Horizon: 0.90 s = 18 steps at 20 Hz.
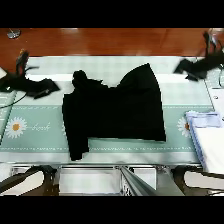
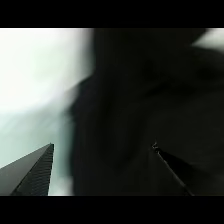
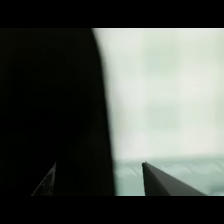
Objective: Fold the shirts.
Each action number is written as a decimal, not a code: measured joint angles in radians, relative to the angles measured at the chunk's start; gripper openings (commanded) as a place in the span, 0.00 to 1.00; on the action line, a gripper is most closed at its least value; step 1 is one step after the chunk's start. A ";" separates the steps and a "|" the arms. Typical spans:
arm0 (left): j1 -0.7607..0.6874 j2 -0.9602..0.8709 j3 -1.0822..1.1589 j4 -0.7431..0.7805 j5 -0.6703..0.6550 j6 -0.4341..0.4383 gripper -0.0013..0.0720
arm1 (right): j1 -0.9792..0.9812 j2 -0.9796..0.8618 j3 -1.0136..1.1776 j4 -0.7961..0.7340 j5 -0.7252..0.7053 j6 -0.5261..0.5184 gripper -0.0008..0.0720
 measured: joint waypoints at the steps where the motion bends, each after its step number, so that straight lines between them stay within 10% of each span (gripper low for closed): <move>1: 0.038 0.020 -0.065 0.009 -0.028 -0.003 0.97 | -0.021 0.057 -0.098 -0.004 -0.006 -0.008 0.87; 12: 0.129 0.123 -0.622 -0.394 0.052 0.284 0.97 | -0.077 0.558 -0.864 0.267 -0.150 -0.123 0.87; 13: 0.103 0.123 -0.635 -0.418 0.072 0.302 0.83 | -0.077 0.566 -0.875 0.266 -0.151 -0.122 0.87; 14: 0.078 0.123 -0.643 -0.434 0.098 0.314 0.27 | -0.078 0.571 -0.883 0.259 -0.147 -0.116 0.87; 15: 0.053 0.121 -0.650 -0.436 0.140 0.326 0.05 | -0.078 0.575 -0.891 0.243 -0.135 -0.108 0.87; 18: 0.006 0.122 -0.650 -0.459 0.169 0.352 0.05 | -0.077 0.581 -0.906 0.189 -0.081 -0.077 0.87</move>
